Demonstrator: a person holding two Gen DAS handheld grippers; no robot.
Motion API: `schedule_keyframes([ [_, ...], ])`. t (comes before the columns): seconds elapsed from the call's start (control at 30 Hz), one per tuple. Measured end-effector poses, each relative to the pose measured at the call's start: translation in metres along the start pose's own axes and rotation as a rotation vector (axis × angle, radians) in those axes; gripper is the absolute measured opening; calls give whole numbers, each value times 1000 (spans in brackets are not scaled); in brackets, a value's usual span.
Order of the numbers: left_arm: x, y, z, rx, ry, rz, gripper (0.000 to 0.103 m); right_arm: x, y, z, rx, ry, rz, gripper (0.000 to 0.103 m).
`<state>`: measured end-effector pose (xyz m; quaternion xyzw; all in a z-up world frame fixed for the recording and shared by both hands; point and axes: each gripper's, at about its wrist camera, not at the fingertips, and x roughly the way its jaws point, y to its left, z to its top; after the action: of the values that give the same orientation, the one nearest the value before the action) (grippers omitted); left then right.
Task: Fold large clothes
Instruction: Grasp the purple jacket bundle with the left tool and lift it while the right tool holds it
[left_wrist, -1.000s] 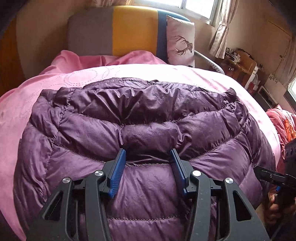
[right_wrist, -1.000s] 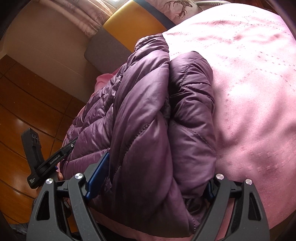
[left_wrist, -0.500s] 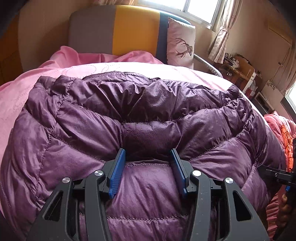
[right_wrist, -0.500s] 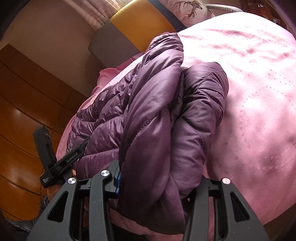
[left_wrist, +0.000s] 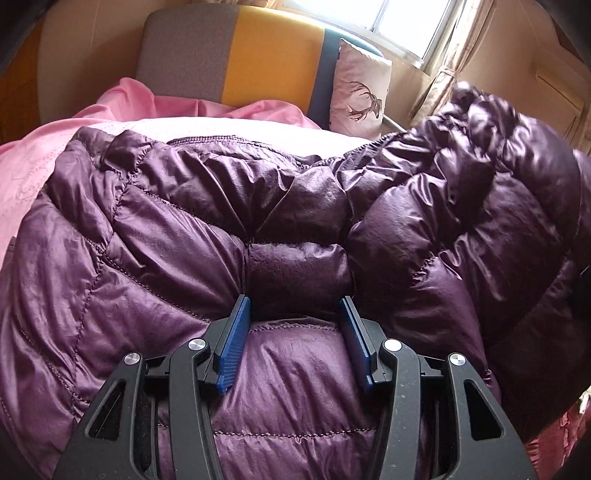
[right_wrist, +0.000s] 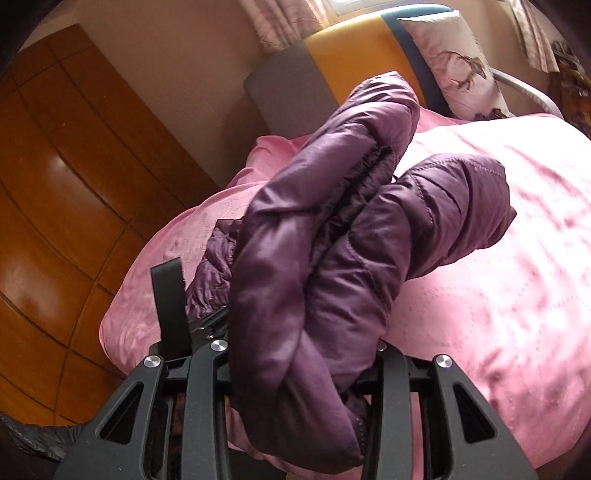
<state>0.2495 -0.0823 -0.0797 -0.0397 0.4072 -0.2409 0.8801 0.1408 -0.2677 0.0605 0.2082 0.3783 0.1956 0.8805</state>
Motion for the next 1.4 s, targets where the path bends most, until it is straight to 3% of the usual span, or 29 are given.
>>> schedule_keyframes([
  [0.13,-1,4,0,-25,3,-36,49,7,20,5,-30,11,-25,33],
  [0.27,-19,16,4,-85,-3,-139,49,19,48,9,-103,42,-92,33],
  [0.37,-53,37,6,-130,-51,-182,49,29,70,11,-179,62,-144,33],
  [0.5,-101,75,12,-180,-146,-183,49,46,102,5,-286,96,-207,33],
  [0.63,-137,114,13,-240,-216,-214,49,72,136,-9,-396,117,-226,33],
  [0.73,-163,123,13,-244,-264,-256,49,92,160,-22,-454,133,-219,33],
  [0.87,-191,129,17,-227,-319,-320,65,117,182,-41,-518,138,-211,36],
  [0.93,-196,128,21,-227,-327,-353,67,125,185,-48,-549,128,-212,39],
  [1.1,-187,122,32,-205,-269,-409,71,132,189,-59,-569,95,-142,66],
  [1.2,-172,108,46,-167,-207,-411,77,128,187,-65,-567,77,-80,75],
  [1.4,-123,81,74,-100,-9,-357,78,119,181,-67,-527,36,41,85],
])
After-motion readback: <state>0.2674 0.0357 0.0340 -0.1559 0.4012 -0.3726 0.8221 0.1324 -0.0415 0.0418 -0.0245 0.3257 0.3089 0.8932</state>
